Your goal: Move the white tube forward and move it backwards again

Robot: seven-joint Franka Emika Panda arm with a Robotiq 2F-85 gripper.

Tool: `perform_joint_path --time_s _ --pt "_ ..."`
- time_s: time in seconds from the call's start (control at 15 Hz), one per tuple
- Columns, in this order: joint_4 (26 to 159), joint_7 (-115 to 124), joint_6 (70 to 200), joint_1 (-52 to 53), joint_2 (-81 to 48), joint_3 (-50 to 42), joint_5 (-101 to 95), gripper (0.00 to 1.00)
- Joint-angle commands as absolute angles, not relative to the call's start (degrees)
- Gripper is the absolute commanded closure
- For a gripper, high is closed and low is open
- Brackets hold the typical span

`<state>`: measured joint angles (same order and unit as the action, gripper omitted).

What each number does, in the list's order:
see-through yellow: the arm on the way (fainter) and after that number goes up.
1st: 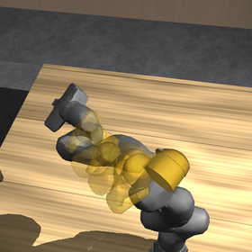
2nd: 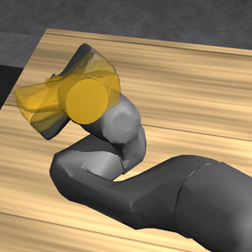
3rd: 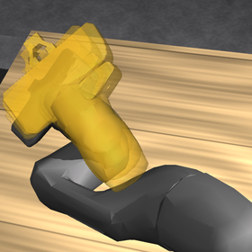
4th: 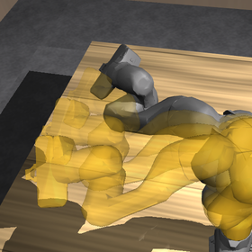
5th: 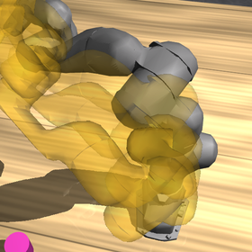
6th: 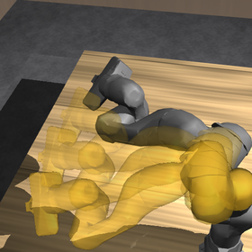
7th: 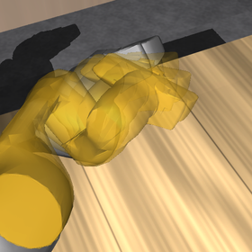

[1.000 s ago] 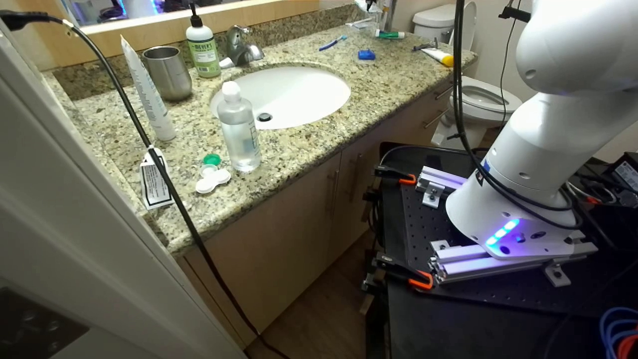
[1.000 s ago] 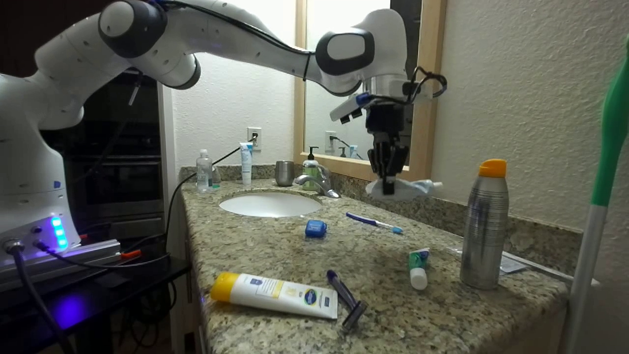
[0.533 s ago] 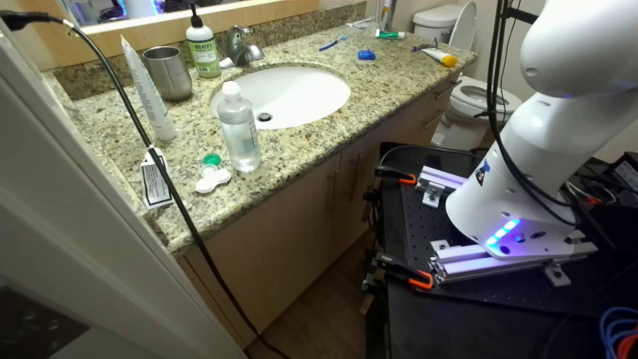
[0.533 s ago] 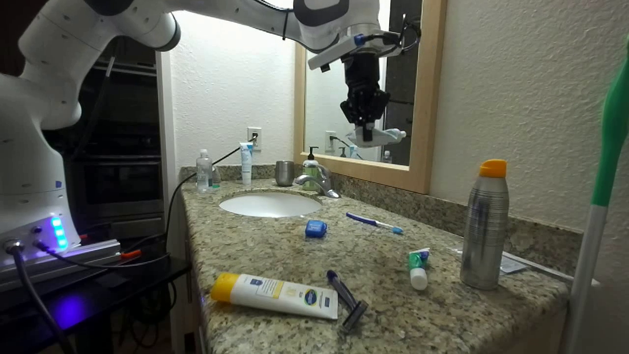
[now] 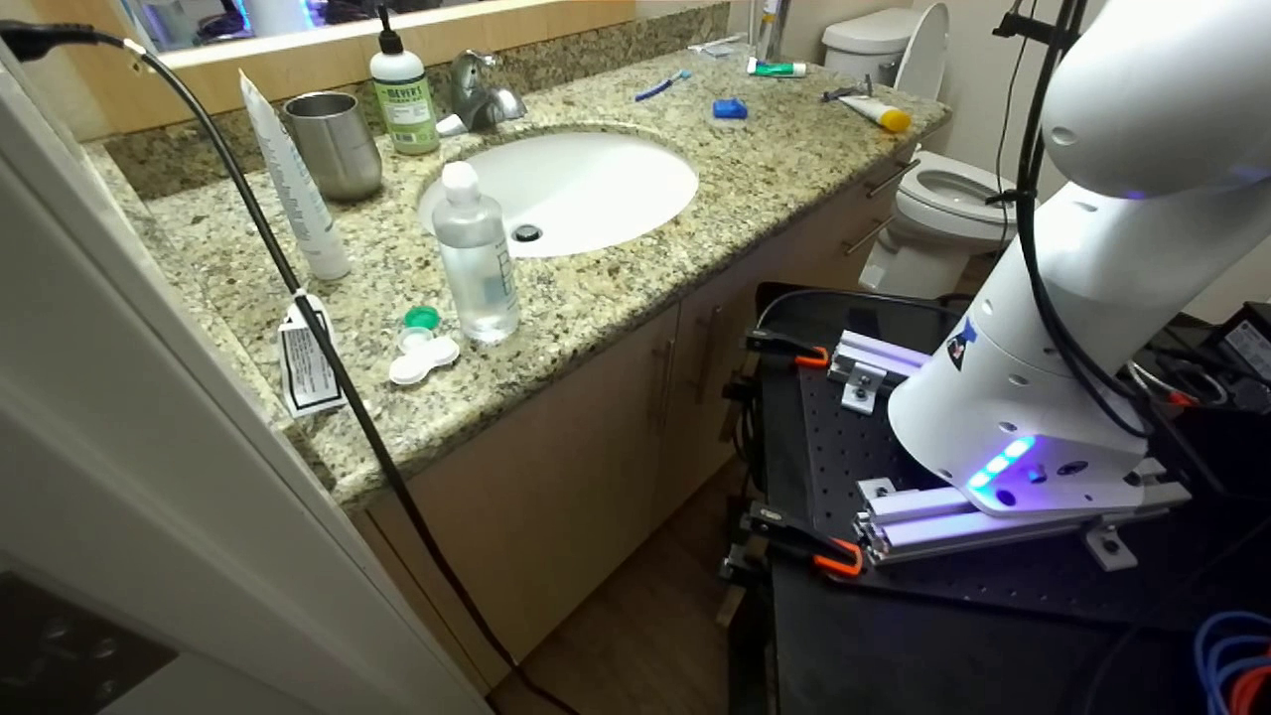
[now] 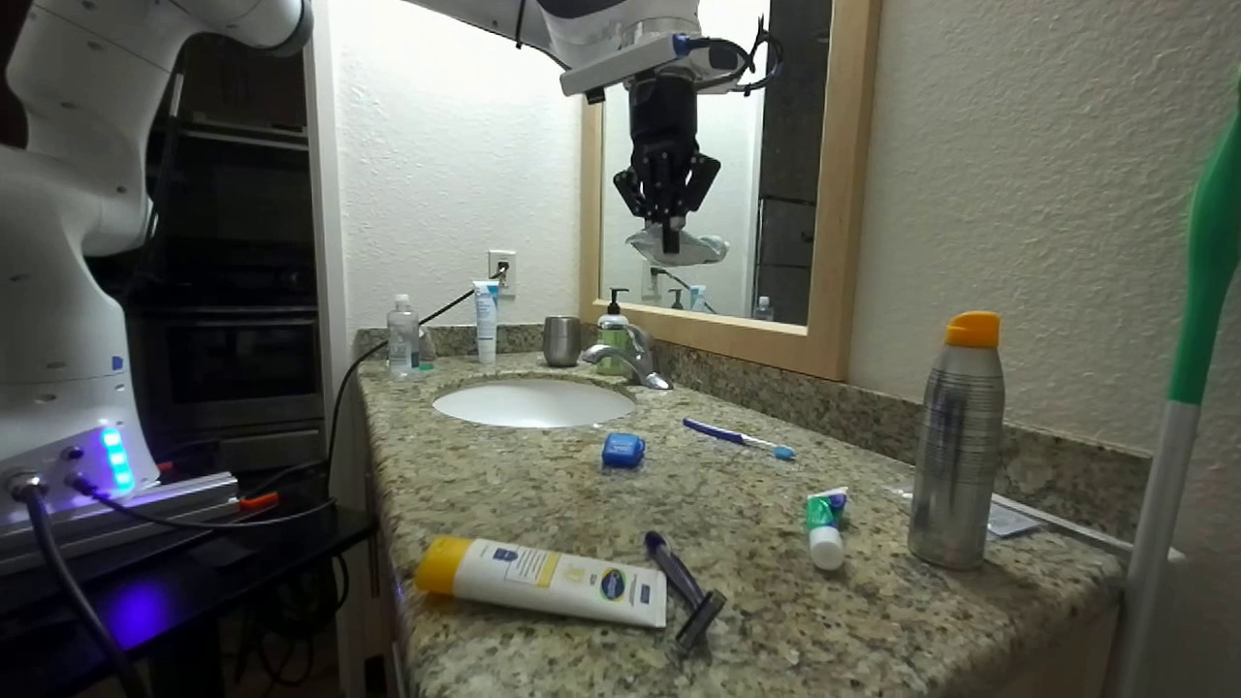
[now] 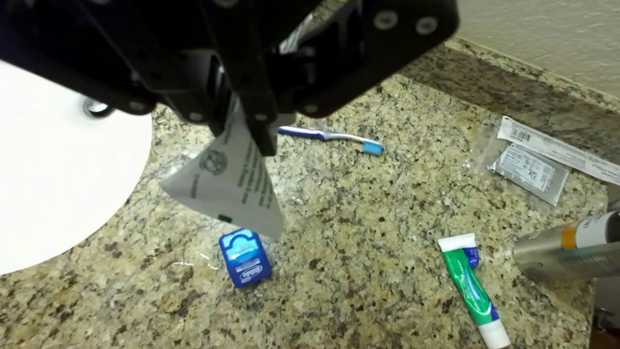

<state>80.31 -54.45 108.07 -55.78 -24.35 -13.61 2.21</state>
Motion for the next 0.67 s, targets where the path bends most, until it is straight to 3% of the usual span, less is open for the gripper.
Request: perform_joint_path --time_s 0.0,0.07,0.6 --pt "79.81 -54.36 107.83 -55.81 -24.97 -13.59 2.22 0.88" --pt "79.81 -54.34 107.84 -55.83 -25.26 -13.56 2.21 0.97" --pt "105.7 -67.43 127.86 -48.91 -14.81 -13.75 -7.93 0.97"
